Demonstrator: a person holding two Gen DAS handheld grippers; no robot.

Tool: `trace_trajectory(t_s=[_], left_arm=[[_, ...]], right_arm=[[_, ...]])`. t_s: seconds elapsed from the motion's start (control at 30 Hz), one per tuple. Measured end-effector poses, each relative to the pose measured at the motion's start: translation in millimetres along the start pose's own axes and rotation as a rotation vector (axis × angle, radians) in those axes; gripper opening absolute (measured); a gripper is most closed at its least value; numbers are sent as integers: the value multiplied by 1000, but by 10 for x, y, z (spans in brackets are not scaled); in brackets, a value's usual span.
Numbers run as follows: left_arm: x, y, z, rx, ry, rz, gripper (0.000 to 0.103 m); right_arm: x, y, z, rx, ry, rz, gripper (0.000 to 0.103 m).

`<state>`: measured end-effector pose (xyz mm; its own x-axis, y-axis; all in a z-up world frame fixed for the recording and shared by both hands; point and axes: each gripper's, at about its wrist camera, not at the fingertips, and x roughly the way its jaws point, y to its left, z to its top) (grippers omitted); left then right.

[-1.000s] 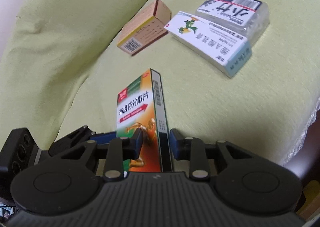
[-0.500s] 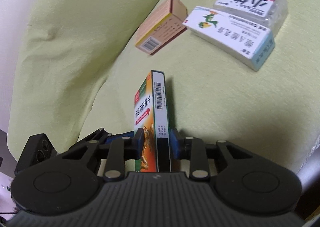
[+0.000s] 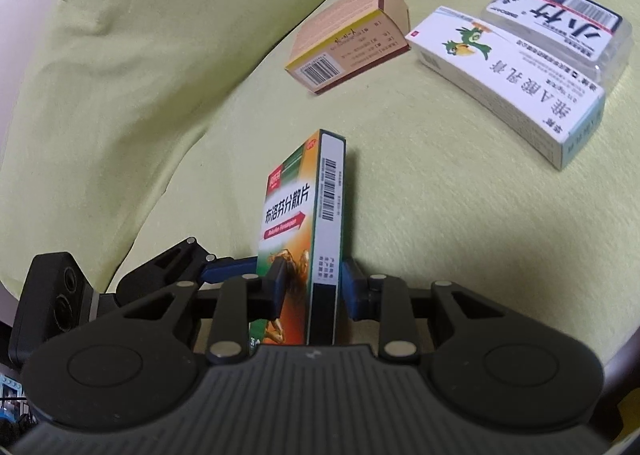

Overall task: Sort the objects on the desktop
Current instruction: 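Grasp the orange-green ibuprofen box edge with the right tool, then lift and carry the ibuprofen box with the right tool to the basin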

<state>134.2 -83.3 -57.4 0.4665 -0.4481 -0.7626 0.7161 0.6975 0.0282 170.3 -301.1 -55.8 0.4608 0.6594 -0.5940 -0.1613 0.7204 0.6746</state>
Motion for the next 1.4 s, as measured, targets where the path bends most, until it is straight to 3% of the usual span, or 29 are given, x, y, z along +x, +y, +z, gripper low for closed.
trace_trajectory(t_s=[0.23, 0.53, 0.7, 1.0, 1.2, 1.4], left_arm=[[-93, -145, 92, 38, -26, 0, 103], [-49, -542, 345, 94, -54, -67, 103], [98, -690, 351, 123, -13, -46, 103], [96, -595, 212, 54, -19, -62, 103], [16, -622, 296, 63, -49, -67, 102], [-72, -860, 542, 99, -99, -101, 103]], right_arm=[[-275, 209, -42, -6, -44, -22, 18], [-721, 470, -191, -71, -101, -185, 17], [-756, 529, -302, -132, -62, -298, 17], [-483, 674, -297, -231, 30, -357, 18], [-514, 772, -342, -258, 0, -383, 17], [-909, 826, -369, -239, -76, -430, 17]])
